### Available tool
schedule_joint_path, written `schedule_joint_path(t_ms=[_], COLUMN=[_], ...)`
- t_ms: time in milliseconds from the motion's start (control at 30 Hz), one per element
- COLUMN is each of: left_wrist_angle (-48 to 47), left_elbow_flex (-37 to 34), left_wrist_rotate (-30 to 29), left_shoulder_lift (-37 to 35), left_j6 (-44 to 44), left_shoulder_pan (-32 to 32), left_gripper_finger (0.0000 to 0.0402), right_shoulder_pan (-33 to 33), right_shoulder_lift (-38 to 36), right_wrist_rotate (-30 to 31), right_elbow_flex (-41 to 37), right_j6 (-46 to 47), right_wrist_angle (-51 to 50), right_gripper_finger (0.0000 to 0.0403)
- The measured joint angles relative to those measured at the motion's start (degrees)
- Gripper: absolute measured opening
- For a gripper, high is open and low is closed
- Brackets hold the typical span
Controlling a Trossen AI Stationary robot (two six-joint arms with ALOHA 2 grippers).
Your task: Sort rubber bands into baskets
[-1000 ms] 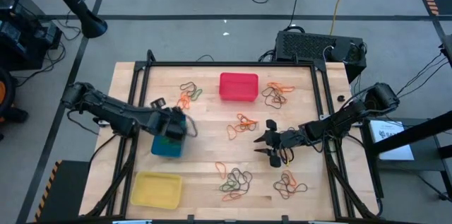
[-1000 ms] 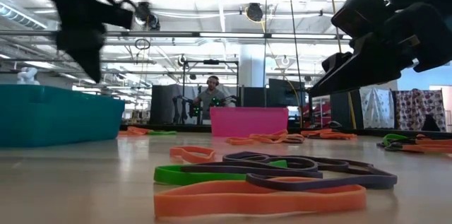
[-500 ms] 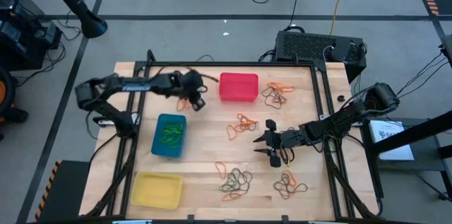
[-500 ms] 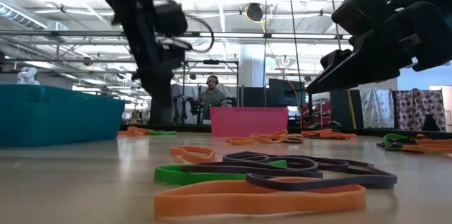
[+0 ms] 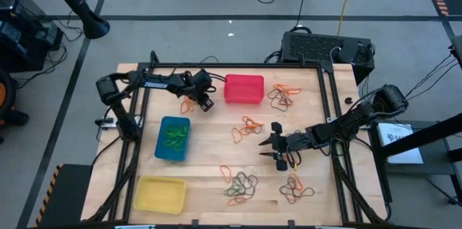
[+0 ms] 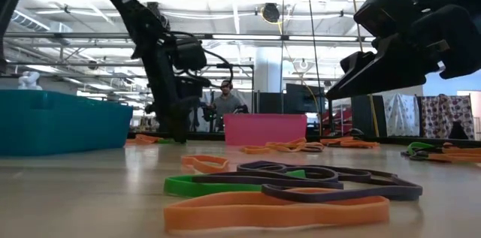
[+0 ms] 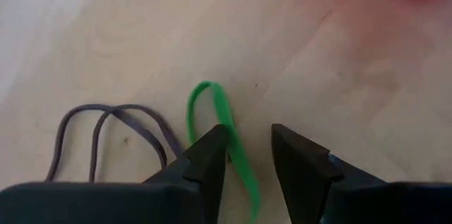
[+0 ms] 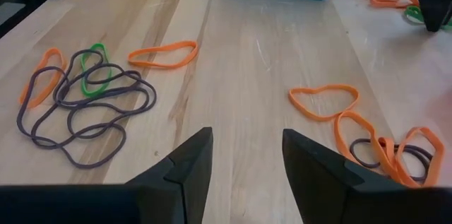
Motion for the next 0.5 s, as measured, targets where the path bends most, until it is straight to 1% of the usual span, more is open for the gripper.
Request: schedule_joint_path(t_ms=[267, 400, 500], left_wrist_angle=[1.31, 1.68, 1.8], left_elbow_flex=[0.17, 0.56, 1.08], left_wrist_rotate=[-0.4, -3.18, -4.02], left_shoulder_lift=[1.1, 1.2, 1.35], left_j6=[1.79, 1.9, 1.9], left_shoulder_pan=[0.45, 0.36, 0.43], left_gripper_finger=[0.0122, 0.0122, 0.0122], right_shoulder_pan=[-0.01, -0.02, -0.02], right_shoulder_lift=[0.0, 0.0, 0.0], right_wrist_rotate=[0.02, 0.02, 0.02], right_elbow_flex=[0.0, 0.0, 0.0], right_j6=[-0.05, 0.08, 0.14], right_wrist_angle=[0.07, 0.13, 0.13], right_gripper_finger=[0.0165, 0.0165, 0.0165])
